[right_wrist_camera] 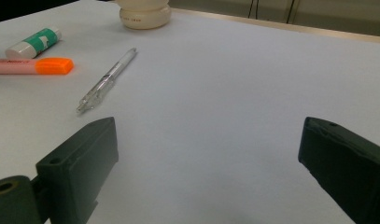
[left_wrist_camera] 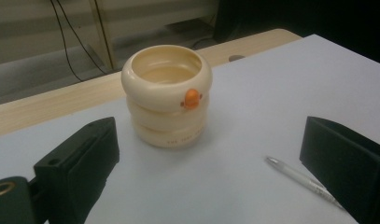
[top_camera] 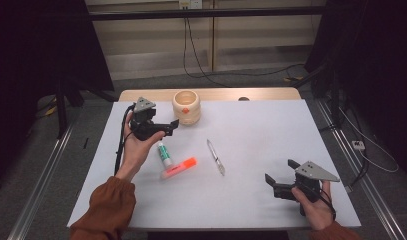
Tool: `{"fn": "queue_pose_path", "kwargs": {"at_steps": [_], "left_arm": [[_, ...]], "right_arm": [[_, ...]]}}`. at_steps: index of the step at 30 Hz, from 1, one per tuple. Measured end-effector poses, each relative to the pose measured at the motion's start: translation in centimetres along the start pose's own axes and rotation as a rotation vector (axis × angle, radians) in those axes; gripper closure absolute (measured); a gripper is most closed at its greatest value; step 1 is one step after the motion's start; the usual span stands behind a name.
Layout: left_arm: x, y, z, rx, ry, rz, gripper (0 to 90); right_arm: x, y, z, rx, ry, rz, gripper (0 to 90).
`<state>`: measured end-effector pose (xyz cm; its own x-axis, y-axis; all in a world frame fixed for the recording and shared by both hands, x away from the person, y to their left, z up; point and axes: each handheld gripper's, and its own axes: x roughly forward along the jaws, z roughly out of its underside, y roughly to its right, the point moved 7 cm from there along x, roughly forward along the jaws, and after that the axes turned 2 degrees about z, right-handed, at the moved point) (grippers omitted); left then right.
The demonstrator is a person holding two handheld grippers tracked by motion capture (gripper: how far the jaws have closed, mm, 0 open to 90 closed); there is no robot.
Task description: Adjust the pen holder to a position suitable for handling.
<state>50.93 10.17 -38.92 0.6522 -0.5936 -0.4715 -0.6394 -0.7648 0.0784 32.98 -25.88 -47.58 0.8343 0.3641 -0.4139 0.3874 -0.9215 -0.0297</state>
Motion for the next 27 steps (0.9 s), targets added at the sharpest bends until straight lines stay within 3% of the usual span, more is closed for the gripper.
{"fn": "queue_pose_path", "kwargs": {"at_steps": [5, 13, 16, 19, 21, 27], "left_arm": [[1.9, -0.9, -0.8, -0.023, -0.019, -0.007, 5.4], [5.6, -3.7, -1.9, -0.033, -0.063, -0.032, 5.9], [6.8, -4.9, -2.1, -0.065, -0.088, -0.045, 8.1], [8.0, -5.9, -2.5, -0.079, -0.078, -0.076, 11.3], [8.6, -6.4, -2.6, -0.094, -0.082, -0.073, 12.1], [10.3, -7.3, -3.1, -0.085, -0.119, -0.099, 18.3]], "right_arm": [[0.1, -0.1, 0.1, 0.009, -0.004, -0.012, 4.5], [0.2, 0.1, 0.2, 0.012, -0.01, -0.019, 4.6], [0.1, 0.0, 0.2, 0.018, -0.01, -0.018, 4.8], [0.0, -0.1, 0.3, 0.01, -0.015, -0.022, 4.6], [0.0, -0.1, 0.4, 0.011, -0.017, -0.021, 4.6], [-0.1, -0.1, 0.4, 0.012, -0.02, -0.026, 4.6]]}}
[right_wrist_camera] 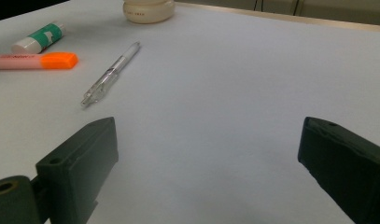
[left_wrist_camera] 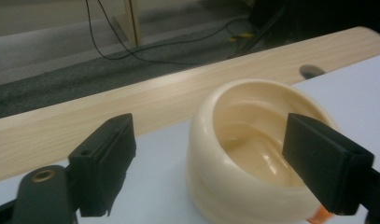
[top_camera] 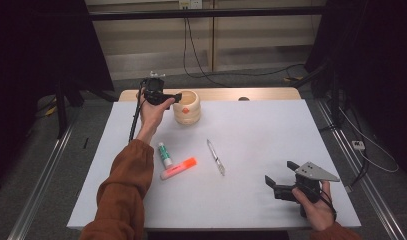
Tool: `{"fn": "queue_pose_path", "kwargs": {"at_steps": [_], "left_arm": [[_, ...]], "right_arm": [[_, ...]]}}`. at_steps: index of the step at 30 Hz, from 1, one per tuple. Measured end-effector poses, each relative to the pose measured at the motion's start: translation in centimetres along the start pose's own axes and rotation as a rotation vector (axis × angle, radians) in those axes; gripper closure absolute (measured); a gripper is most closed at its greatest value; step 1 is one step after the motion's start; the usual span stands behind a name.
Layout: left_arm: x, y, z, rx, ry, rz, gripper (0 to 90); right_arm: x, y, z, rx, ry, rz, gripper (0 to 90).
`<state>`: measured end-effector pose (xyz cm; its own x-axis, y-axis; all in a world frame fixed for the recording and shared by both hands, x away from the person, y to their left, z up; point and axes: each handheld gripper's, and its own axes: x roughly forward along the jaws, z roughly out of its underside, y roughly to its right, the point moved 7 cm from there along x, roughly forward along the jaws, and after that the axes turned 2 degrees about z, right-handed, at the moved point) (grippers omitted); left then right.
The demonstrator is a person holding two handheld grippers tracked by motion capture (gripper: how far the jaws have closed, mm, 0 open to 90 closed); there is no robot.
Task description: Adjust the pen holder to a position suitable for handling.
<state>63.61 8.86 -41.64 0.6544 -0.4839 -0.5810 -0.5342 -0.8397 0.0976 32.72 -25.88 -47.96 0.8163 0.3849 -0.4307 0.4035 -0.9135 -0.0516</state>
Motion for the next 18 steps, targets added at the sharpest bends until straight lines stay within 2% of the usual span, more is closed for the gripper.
{"fn": "queue_pose_path", "kwargs": {"at_steps": [2, 5, 6, 8, 14, 15, 17, 18], "left_arm": [[0.4, -0.1, -0.3, -0.006, -0.009, 0.001, 18.6], [1.1, 0.5, -0.6, -0.001, -0.024, 0.012, 21.7], [1.3, 0.7, -0.7, 0.014, -0.029, 0.009, 23.3], [1.7, 1.0, -0.8, 0.007, -0.03, 0.018, 25.5], [2.9, 0.8, -0.4, 0.02, -0.09, -0.002, 25.4], [3.0, 0.7, -0.4, 0.028, -0.092, -0.014, 25.3], [3.2, 0.5, -0.4, 0.034, -0.1, -0.012, 25.6], [3.2, 0.3, -0.3, 0.026, -0.102, -0.017, 25.6]], "right_arm": [[0.0, 0.0, 0.0, -0.001, -0.001, -0.002, 4.6], [0.1, 0.0, 0.0, -0.003, -0.003, -0.006, 4.6], [0.1, 0.0, 0.1, -0.002, -0.004, -0.006, 4.6], [0.1, 0.0, 0.1, -0.001, -0.006, -0.007, 4.6], [0.1, -0.1, 0.1, 0.0, -0.007, -0.013, 4.6], [0.1, -0.1, 0.1, -0.002, -0.006, -0.012, 4.7], [0.1, -0.1, 0.1, -0.004, -0.004, -0.015, 4.7], [0.1, -0.1, 0.1, 0.0, -0.005, -0.016, 4.7]]}}
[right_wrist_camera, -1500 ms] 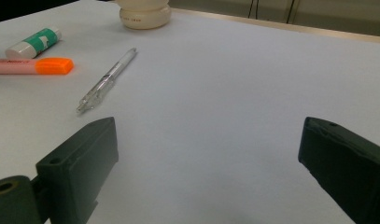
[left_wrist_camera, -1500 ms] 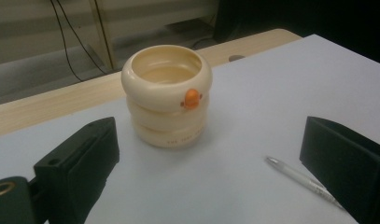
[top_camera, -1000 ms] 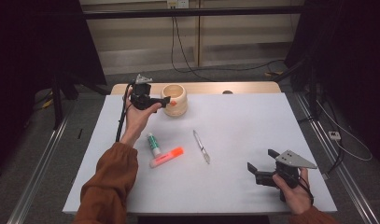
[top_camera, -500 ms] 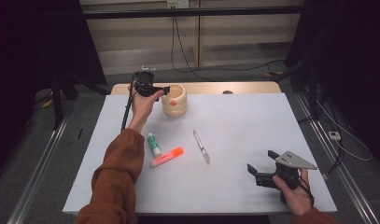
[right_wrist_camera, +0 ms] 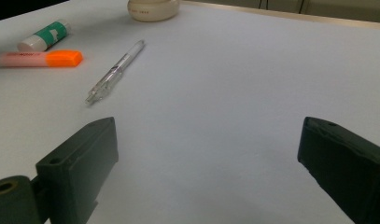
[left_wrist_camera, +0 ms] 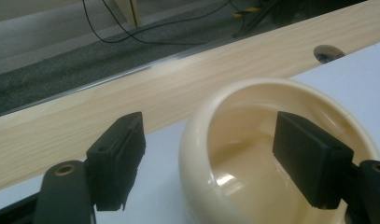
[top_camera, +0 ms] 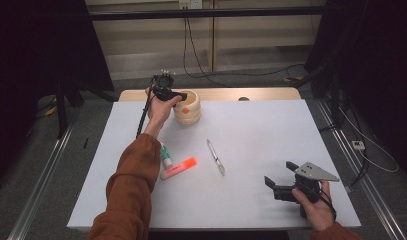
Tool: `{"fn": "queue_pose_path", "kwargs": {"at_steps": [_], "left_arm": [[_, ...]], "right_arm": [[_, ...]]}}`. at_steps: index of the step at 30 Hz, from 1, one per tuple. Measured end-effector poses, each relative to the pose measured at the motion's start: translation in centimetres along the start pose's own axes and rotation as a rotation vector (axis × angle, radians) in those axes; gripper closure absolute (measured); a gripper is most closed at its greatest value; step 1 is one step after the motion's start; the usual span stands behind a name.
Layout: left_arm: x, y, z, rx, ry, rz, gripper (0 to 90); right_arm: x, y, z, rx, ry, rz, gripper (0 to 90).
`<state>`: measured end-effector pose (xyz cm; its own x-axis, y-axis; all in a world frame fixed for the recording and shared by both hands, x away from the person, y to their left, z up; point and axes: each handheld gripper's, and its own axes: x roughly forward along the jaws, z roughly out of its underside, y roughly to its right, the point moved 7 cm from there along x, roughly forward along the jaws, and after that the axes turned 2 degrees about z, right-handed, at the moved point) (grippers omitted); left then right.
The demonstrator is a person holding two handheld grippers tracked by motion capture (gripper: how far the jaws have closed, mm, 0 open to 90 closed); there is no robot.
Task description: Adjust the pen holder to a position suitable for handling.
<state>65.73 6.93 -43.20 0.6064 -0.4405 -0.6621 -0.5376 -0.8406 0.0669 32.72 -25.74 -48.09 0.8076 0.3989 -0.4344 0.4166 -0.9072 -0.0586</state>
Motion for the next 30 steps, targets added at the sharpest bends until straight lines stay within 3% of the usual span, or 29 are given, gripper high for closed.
{"fn": "queue_pose_path", "kwargs": {"at_steps": [7, 10, 12, 16, 18, 20, 21, 30], "left_arm": [[0.7, -0.8, 0.4, -0.03, -0.015, 0.019, 39.9], [0.9, -0.9, 0.5, -0.015, -0.025, 0.026, 51.6], [0.9, -0.9, 0.4, -0.02, -0.012, 0.033, 52.7], [1.4, -0.7, 0.5, 0.01, -0.045, 0.028, 57.3], [1.4, -0.6, 0.5, -0.006, -0.047, 0.044, 68.2], [1.3, -0.5, 0.4, -0.006, -0.047, 0.038, 69.9], [1.1, -0.5, 0.4, -0.025, -0.041, 0.042, 74.2], [-0.3, -0.1, 0.3, -0.061, -0.04, 0.065, 72.1]], "right_arm": [[0.1, 0.0, 0.1, 0.0, -0.01, -0.002, 4.6], [0.3, 0.0, 0.1, -0.001, -0.011, -0.004, 4.6], [0.3, 0.0, 0.1, -0.001, -0.012, -0.003, 4.6], [0.3, 0.0, 0.1, -0.007, -0.016, 0.004, 4.7], [0.3, 0.0, 0.1, -0.007, -0.016, 0.002, 4.7], [0.3, 0.0, 0.2, -0.006, -0.016, 0.001, 4.7], [0.3, 0.0, 0.1, -0.007, -0.015, 0.0, 4.7], [0.3, 0.0, 0.1, -0.013, -0.01, 0.007, 4.7]]}}
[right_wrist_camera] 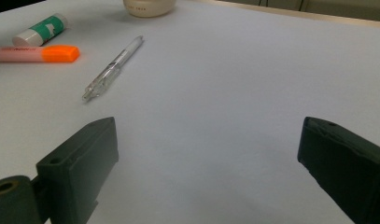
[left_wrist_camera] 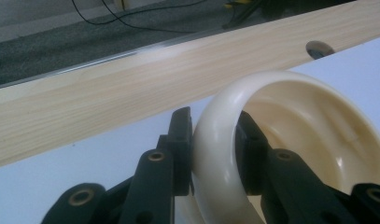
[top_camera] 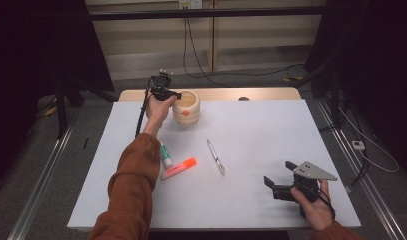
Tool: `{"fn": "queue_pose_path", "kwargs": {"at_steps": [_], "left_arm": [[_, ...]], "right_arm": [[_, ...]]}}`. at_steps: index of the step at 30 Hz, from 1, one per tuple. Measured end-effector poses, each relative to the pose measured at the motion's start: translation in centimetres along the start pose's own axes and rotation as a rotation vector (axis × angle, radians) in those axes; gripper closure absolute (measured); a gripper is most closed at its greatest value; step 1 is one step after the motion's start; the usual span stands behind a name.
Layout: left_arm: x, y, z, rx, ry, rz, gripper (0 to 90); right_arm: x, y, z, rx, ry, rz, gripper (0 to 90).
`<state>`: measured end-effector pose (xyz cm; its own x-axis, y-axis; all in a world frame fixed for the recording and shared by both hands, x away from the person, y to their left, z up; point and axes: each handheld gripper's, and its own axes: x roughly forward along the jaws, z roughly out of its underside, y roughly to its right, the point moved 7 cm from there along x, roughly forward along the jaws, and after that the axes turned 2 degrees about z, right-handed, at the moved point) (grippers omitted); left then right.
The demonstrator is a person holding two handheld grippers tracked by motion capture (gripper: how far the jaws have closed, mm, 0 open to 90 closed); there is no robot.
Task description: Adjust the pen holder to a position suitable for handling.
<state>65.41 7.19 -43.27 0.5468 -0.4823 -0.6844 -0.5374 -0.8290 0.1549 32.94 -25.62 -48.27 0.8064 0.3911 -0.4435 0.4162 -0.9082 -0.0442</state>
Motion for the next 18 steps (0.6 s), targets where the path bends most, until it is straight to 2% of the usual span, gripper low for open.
{"fn": "queue_pose_path", "kwargs": {"at_steps": [8, 12, 18], "left_arm": [[-1.5, 0.6, -0.5, -0.016, 0.039, 0.016, 72.3], [-2.3, 0.5, 0.1, -0.036, 0.032, 0.003, 72.2], [-3.9, 0.7, 1.0, -0.056, 0.055, 0.015, 71.6]], "right_arm": [[0.0, -0.1, 0.0, -0.003, -0.003, 0.001, 4.7], [0.0, 0.0, 0.0, -0.003, -0.002, 0.001, 4.7], [0.1, -0.2, -0.1, -0.008, -0.004, -0.001, 4.7]]}}
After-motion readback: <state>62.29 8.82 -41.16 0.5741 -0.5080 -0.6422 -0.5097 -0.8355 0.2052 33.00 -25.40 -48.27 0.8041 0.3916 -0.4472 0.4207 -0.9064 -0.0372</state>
